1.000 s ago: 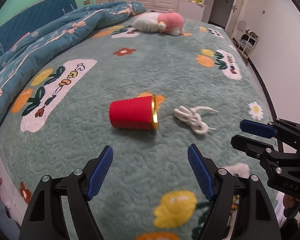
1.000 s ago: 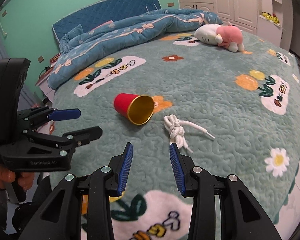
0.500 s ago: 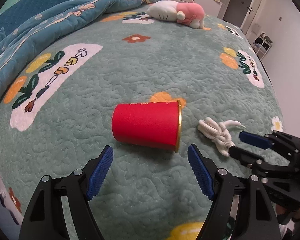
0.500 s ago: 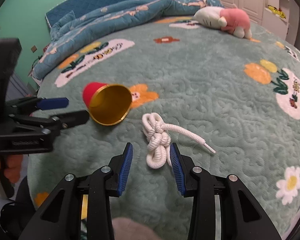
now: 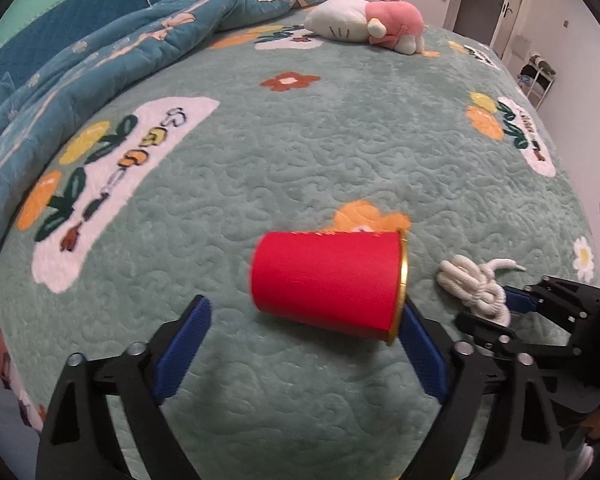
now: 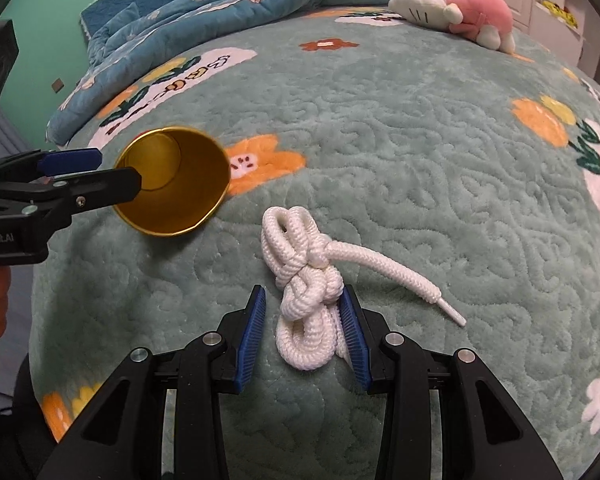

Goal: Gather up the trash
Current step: 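Grasp the red paper cup with the left tool while the right tool grasps the white rope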

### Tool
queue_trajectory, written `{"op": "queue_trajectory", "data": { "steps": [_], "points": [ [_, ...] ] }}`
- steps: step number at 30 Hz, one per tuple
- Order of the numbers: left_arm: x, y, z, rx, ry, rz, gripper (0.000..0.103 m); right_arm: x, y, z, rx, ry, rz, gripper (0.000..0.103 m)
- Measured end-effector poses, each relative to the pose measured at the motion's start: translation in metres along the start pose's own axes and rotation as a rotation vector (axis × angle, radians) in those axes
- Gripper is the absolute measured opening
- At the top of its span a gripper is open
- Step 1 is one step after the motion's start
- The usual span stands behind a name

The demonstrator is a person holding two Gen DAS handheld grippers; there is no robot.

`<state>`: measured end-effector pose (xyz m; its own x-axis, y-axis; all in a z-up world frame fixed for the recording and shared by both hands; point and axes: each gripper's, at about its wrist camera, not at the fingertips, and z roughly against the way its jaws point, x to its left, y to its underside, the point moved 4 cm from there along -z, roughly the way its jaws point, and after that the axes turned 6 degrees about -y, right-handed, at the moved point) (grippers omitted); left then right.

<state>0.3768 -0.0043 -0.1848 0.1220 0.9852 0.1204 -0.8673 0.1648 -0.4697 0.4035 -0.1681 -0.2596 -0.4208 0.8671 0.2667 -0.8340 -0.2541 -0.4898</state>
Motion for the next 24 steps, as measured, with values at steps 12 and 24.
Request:
{"op": "queue_trajectory", "data": {
  "steps": [12,24],
  "points": [
    [0.007,-0.005,-0.025,0.034,0.039,-0.066,0.094,0.0,0.0,-0.002,-0.001,0.005,0.004,0.04],
    [0.009,-0.005,-0.045,0.065,0.131,0.006,0.045,-0.003,0.002,-0.003,-0.025,0.017,0.02,0.027]
  ]
}}
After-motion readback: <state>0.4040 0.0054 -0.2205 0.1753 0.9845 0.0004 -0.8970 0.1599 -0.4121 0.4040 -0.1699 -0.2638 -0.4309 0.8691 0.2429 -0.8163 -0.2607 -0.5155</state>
